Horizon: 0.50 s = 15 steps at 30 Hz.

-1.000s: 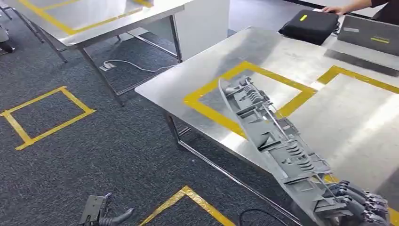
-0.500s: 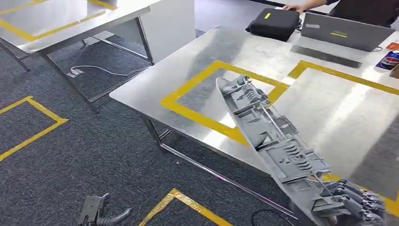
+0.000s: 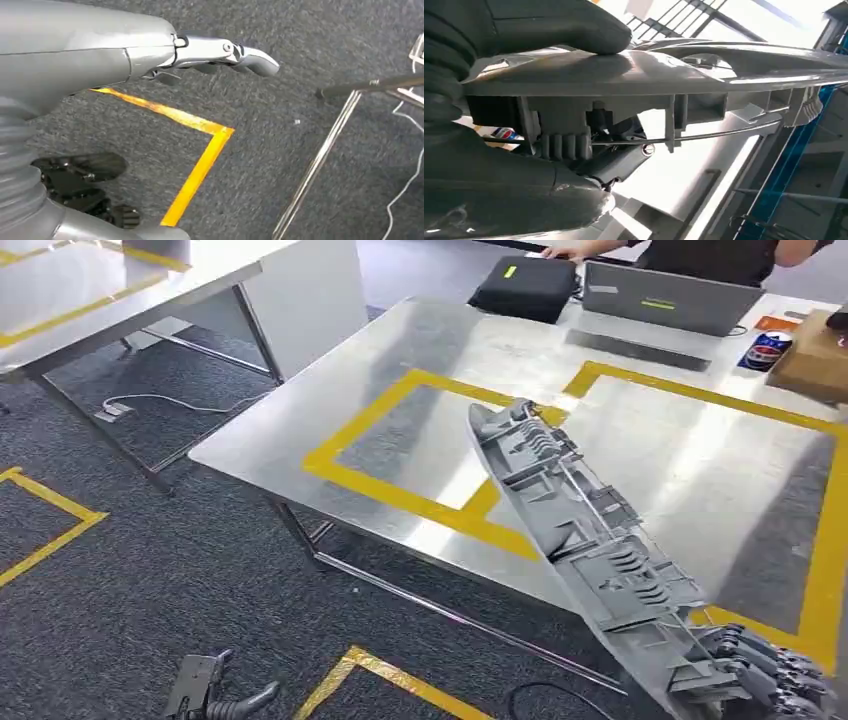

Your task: Take the parts from the cabinet and place them on the table.

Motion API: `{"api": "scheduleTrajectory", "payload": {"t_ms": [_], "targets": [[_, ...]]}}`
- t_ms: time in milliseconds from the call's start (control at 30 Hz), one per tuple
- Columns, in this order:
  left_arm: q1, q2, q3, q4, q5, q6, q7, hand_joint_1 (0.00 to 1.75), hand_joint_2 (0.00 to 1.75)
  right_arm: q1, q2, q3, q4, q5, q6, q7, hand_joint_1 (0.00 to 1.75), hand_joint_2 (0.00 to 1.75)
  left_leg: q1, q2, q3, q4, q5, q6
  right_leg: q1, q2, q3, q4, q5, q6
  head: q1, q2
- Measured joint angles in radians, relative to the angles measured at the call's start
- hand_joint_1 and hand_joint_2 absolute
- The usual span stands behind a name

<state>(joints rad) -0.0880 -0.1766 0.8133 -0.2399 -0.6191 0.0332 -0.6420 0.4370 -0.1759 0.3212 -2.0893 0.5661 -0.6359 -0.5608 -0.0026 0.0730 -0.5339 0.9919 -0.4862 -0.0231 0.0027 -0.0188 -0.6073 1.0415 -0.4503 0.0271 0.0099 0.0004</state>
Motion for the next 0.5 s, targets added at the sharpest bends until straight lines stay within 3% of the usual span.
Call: {"api": "scheduleTrajectory", "payload": {"t_ms": [33,67,100,167,200,233,267,333,367,400,500], "targets": [[-0.001,0.000,0.000,0.000,0.000,0.000,0.000,0.00,1.75,0.000,0.001,0.000,0.000,0.000,0.000,0.000,1.75,1.75,0.002,-0.003,0.000,0.002,-0.008,-0.007,-0.009,0.008,0.005,-0.008,0.005,-0.009,0.000,0.000],[-0.002,0.000,0.000,0.000,0.000,0.000,0.000,0.00,1.75,0.000,0.001,0.000,0.000,0.000,0.000,-0.001,1.75,1.75,0.003,-0.034,-0.008,0.025,-0.026,-0.012,-0.011,0.014,0.006,-0.010,0.006,-0.012,-0.005,0.000],[-0.002,0.000,0.000,0.000,0.000,0.000,0.000,0.00,1.75,-0.003,0.001,-0.001,0.000,0.001,0.000,-0.002,1.75,1.75,0.003,-0.052,-0.038,0.087,-0.063,-0.015,-0.012,0.019,0.005,-0.010,0.007,-0.018,-0.007,0.000],[0.001,0.000,0.001,0.000,0.000,0.000,0.000,0.00,1.75,-0.003,0.003,-0.002,0.000,0.000,0.000,-0.001,1.75,1.75,0.005,-0.063,-0.123,0.252,-0.135,-0.019,-0.013,0.036,0.002,-0.010,0.007,-0.020,-0.009,0.000],[0.003,0.000,0.001,0.000,0.000,0.000,0.000,0.00,1.75,-0.002,0.003,-0.002,0.000,0.000,0.001,-0.001,1.75,1.75,0.006,-0.064,-0.152,0.301,-0.145,-0.019,-0.013,0.046,0.002,-0.010,0.007,-0.020,-0.009,0.000],[0.004,0.000,0.001,0.000,0.000,0.000,0.000,0.00,1.75,-0.002,0.003,-0.002,0.000,0.000,0.002,-0.001,1.75,1.75,0.006,-0.065,-0.158,0.305,-0.130,-0.018,-0.013,0.055,0.003,-0.010,0.007,-0.020,-0.009,0.000],[0.003,0.000,0.001,0.000,0.000,0.000,0.000,0.00,1.75,-0.001,0.003,-0.002,0.000,0.001,0.003,-0.002,1.75,1.75,0.006,-0.066,-0.146,0.270,-0.092,-0.017,-0.014,0.066,0.003,-0.010,0.007,-0.020,-0.009,0.000],[0.002,0.001,0.001,0.000,0.000,0.000,0.000,0.00,1.75,-0.002,0.004,-0.002,0.000,0.001,0.007,-0.002,1.75,1.75,0.008,-0.080,-0.075,0.115,0.001,-0.014,-0.017,0.086,0.006,-0.010,0.009,-0.015,-0.009,0.000],[0.002,0.002,0.002,0.000,0.000,0.000,0.000,0.00,1.75,-0.001,0.005,-0.003,0.000,0.001,0.010,-0.003,1.75,1.75,0.014,-0.118,-0.038,0.040,0.025,-0.014,-0.017,0.094,0.004,-0.010,0.009,-0.009,-0.010,0.000],[0.001,0.001,0.002,0.000,-0.001,0.000,0.002,0.00,1.75,-0.003,0.006,-0.003,0.000,0.001,0.012,-0.003,1.75,1.75,0.017,-0.128,-0.027,0.004,0.013,-0.010,-0.010,0.105,-0.004,0.001,0.007,-0.001,-0.009,0.000],[0.001,0.000,0.002,0.000,-0.006,0.003,0.005,0.00,1.75,0.002,0.007,-0.005,0.000,0.000,0.016,-0.005,1.75,1.75,0.009,-0.112,-0.030,0.012,0.014,0.007,-0.017,0.123,-0.006,-0.018,0.018,0.018,-0.008,0.000]]}}
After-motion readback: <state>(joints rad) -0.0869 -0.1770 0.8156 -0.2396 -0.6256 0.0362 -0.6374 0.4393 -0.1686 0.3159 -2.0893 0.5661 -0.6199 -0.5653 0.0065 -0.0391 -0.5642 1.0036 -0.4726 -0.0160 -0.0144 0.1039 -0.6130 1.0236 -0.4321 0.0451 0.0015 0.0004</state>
